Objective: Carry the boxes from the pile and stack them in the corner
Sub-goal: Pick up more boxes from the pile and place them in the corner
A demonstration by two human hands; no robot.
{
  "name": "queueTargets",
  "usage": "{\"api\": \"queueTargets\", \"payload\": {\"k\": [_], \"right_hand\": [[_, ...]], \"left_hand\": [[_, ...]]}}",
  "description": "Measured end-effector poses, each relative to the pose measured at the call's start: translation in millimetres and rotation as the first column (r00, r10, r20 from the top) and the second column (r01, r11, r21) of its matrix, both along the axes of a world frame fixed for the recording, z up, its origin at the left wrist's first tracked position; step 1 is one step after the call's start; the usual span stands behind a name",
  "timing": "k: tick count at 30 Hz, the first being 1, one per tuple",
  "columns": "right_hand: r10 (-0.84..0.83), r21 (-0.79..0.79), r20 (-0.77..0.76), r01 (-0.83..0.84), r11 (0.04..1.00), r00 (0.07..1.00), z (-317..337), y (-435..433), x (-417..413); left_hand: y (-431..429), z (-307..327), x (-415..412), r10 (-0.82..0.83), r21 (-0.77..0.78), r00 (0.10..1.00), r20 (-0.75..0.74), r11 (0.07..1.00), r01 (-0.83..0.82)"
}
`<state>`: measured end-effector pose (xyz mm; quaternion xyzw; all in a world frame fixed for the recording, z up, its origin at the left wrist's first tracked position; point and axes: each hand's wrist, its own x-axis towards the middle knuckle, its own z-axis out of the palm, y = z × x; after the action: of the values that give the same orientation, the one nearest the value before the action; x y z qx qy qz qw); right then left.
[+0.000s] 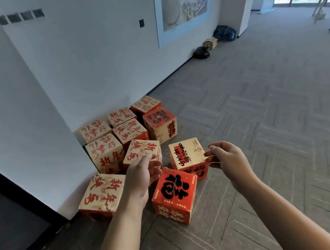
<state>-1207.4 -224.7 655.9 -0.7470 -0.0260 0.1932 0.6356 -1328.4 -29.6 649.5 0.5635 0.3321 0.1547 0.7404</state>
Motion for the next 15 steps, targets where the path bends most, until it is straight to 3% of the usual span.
{"api": "queueTargets", "payload": {"k": [6, 15], "right_hand": [[-0.08, -0.054, -0.06, 0.077, 0.996, 0.995, -49, 70, 80], [-0.062, -0.102, -0.137, 0.048, 0.994, 0.989, -146, 134, 172]], "left_hand": [[74, -38, 91, -0.048, -0.036, 0.999, -0.022, 0.998, 0.047], [133, -114, 175, -0.052, 0.025, 0.99, -0.135, 0.998, 0.056]]}}
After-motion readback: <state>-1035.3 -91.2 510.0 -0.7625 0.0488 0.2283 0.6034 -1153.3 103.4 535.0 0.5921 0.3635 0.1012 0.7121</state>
